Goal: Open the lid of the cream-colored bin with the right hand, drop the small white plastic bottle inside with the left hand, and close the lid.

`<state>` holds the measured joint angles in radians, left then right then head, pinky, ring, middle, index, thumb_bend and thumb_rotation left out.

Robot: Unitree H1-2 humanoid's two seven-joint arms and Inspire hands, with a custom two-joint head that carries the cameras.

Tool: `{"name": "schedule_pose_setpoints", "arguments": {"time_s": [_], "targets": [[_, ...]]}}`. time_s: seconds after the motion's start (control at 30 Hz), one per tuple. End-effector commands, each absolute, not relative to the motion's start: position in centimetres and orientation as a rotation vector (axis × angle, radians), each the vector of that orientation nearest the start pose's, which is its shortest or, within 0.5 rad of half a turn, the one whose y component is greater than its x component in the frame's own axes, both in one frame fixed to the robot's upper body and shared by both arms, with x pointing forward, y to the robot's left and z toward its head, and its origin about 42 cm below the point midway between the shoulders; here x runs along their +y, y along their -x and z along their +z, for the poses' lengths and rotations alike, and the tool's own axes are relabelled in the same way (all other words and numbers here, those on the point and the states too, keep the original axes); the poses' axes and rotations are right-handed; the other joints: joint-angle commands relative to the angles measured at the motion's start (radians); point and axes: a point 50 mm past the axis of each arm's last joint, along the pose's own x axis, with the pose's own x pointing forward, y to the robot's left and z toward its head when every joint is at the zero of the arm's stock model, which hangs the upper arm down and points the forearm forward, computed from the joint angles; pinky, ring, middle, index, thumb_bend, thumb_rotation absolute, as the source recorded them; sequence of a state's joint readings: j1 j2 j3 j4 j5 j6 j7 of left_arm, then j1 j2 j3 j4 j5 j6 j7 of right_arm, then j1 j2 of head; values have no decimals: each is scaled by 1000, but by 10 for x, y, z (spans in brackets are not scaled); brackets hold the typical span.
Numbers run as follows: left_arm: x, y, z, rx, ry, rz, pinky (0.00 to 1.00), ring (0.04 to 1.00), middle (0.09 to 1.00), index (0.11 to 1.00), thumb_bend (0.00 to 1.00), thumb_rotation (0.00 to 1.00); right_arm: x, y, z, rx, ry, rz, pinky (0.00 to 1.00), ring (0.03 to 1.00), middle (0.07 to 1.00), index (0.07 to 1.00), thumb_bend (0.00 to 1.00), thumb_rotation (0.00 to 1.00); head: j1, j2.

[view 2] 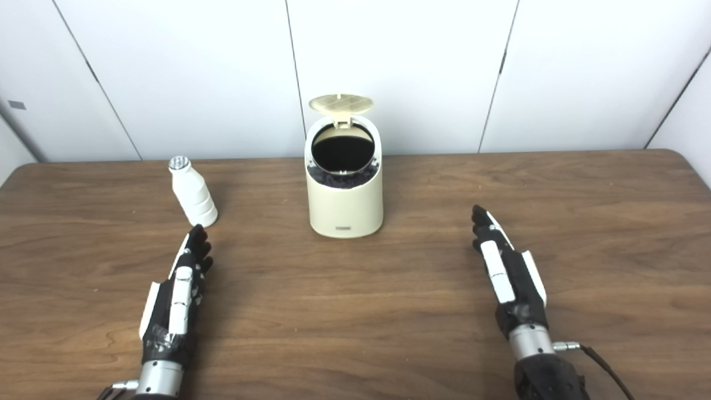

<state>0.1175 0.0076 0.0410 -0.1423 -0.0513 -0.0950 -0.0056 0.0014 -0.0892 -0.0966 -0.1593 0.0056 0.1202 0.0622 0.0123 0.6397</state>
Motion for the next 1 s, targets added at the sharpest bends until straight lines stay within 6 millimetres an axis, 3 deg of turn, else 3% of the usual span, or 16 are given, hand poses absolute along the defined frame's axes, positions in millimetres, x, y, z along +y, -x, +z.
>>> {"name": "schedule_pose_setpoints", "arguments": {"time_s": [0.0,0.23,0.4,0.7,0.97], "targets": [[235,-240,106,-118,20,73,1000,1000,1000,1000,464,965,-263,-285,146,-120,106,-39,936,947,945,918,546,951,2,2],[239,-242,110,-116,12,85,1000,1000,1000,1000,429,922,-266,-283,138,-120,104,-40,935,943,943,920,547,952,10,4],[240,-241,115,-129,-17,81,1000,1000,1000,1000,412,863,-268,-284,138,-122,91,-51,950,951,945,916,560,930,103,6],[232,-239,112,-113,-39,108,1000,999,982,992,563,812,-286,-284,131,-123,95,-57,976,962,956,936,604,948,263,-16],[228,-240,109,-111,-25,119,1000,1000,982,983,590,785,-288,-283,136,-120,78,-56,966,950,950,929,604,932,288,-28]]}}
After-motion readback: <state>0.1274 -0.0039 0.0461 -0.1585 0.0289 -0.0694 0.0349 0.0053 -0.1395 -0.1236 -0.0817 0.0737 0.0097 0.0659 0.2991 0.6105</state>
